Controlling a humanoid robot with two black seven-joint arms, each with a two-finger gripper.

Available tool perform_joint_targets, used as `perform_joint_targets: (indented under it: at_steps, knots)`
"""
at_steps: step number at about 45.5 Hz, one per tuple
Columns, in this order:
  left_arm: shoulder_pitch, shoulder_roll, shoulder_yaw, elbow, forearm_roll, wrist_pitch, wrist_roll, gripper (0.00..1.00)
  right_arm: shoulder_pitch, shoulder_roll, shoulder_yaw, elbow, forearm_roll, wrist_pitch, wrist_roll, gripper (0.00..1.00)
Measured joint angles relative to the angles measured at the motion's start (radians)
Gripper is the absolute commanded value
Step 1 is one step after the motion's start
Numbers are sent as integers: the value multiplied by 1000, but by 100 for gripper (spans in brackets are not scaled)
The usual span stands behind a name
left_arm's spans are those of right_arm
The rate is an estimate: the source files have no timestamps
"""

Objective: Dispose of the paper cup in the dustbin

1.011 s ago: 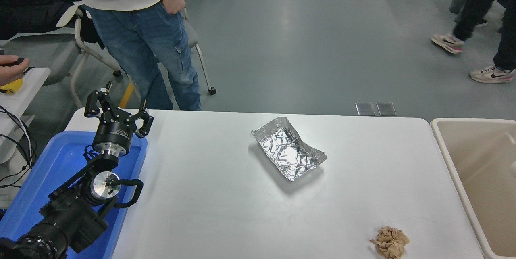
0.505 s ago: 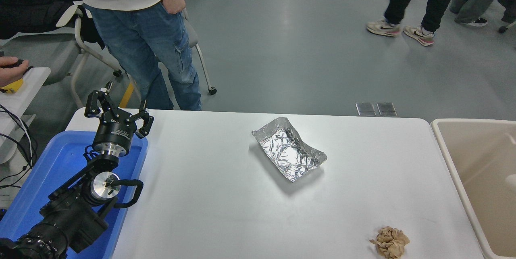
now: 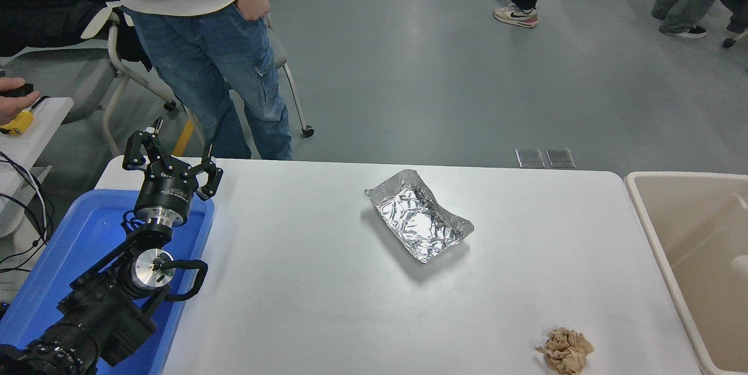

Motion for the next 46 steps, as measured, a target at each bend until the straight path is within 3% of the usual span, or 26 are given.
perform_joint_targets:
  at_steps: [35,46]
  knots:
    - [0,1,0,3,0,0,0,100,9,-18,8,-2,2,1,-1,96]
    - [0,1,0,3,0,0,0,100,35,-42,71,36,82,16,-2,99]
